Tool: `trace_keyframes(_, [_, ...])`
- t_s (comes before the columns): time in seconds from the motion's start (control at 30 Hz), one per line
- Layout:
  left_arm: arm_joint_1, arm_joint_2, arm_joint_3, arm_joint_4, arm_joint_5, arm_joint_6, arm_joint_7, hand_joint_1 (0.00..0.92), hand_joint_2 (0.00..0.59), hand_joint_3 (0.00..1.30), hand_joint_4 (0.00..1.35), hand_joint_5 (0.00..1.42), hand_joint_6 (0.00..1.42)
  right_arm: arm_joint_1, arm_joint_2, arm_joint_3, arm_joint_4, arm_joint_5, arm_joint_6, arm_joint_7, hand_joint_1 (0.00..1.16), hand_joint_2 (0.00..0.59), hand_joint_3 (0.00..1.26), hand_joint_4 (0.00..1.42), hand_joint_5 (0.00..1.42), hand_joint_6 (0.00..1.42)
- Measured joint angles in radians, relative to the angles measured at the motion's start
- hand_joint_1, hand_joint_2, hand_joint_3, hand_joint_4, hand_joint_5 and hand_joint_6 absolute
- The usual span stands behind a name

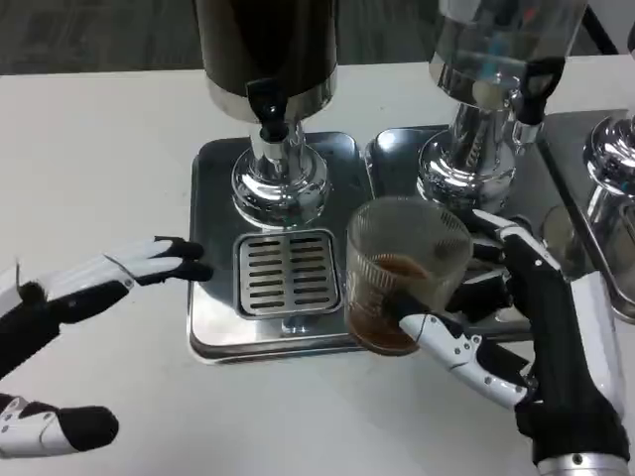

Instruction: Grasp the cup under the faucet to collect the drink, then remove the cup.

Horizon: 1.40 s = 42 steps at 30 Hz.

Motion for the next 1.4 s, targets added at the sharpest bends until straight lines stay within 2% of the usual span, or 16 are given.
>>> trace_keyframes(0.2, [0.002, 0.004, 0.018, -0.004, 0.003, -0.031, 0.007, 0.0, 0.118, 0.21, 0.08, 0.08, 0.23, 0.012, 0.0, 0.0, -0.018, 0.0, -0.008, 0.002, 0.65, 0.263, 0.55, 0.66, 0.74, 0.76])
trace_keyframes(1.4, [0.049, 0.023, 0.021, -0.027, 0.006, -0.071, 0.02, 0.0, 0.111, 0.17, 0.0, 0.02, 0.19, 0.05, 0.0, -0.012, -0.051, 0.001, -0.013, 0.018, 0.67, 0.266, 0.56, 0.68, 0.76, 0.8])
